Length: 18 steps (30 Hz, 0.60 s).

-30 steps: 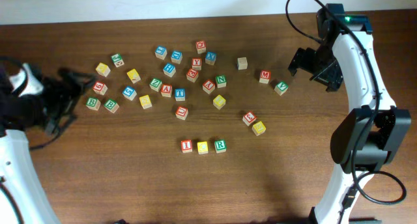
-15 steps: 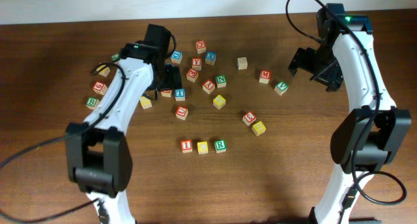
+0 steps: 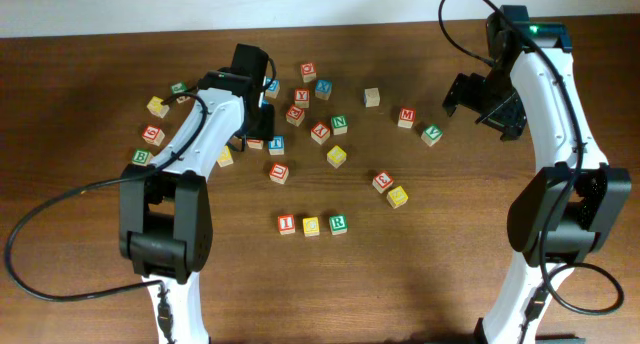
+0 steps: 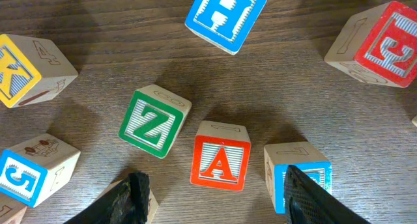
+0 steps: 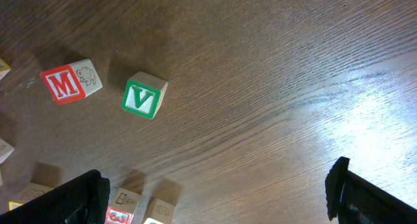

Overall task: Spell out ICRA
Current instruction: 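Swing the left gripper into the pile over the red A block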

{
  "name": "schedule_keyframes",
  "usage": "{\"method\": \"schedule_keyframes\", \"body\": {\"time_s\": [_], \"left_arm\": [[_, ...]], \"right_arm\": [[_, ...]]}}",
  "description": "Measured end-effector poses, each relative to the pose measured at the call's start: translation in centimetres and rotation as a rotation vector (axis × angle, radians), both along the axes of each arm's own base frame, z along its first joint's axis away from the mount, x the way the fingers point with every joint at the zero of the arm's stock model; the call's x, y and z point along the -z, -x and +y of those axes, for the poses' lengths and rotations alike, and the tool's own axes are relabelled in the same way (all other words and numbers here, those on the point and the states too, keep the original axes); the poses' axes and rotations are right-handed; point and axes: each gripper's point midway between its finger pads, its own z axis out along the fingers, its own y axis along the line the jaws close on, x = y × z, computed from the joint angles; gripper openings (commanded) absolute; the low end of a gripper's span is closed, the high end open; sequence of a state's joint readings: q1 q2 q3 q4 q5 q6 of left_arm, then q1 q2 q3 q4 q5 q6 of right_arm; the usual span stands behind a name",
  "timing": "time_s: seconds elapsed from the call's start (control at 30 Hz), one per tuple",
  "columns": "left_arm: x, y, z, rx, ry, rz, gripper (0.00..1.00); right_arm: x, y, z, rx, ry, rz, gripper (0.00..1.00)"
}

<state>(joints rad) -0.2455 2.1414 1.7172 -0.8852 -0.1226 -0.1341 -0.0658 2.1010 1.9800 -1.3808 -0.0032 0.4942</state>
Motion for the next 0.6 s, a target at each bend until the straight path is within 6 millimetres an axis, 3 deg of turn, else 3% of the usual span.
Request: {"method": "schedule_keyframes", "body": {"time_s": [0.13, 0.27, 0.6], "left_arm": [[0.2, -0.3, 0.2, -0.002, 0.001, -0.006, 0.51], [2.1, -0.1, 0.6, -0.017, 0.053, 0.046, 0.51], [2.2, 0.2, 0.2, -0.004, 0.100, 0.067, 0.50]], "right_arm": [[0.0, 0.0, 0.0, 0.000, 0.000, 0.000, 0.98], [0.0, 0.0, 0.0, -0.001, 0.000, 0.000, 0.98], [0.0, 0.0, 0.0, 0.000, 0.000, -0.001, 0.98]]}}
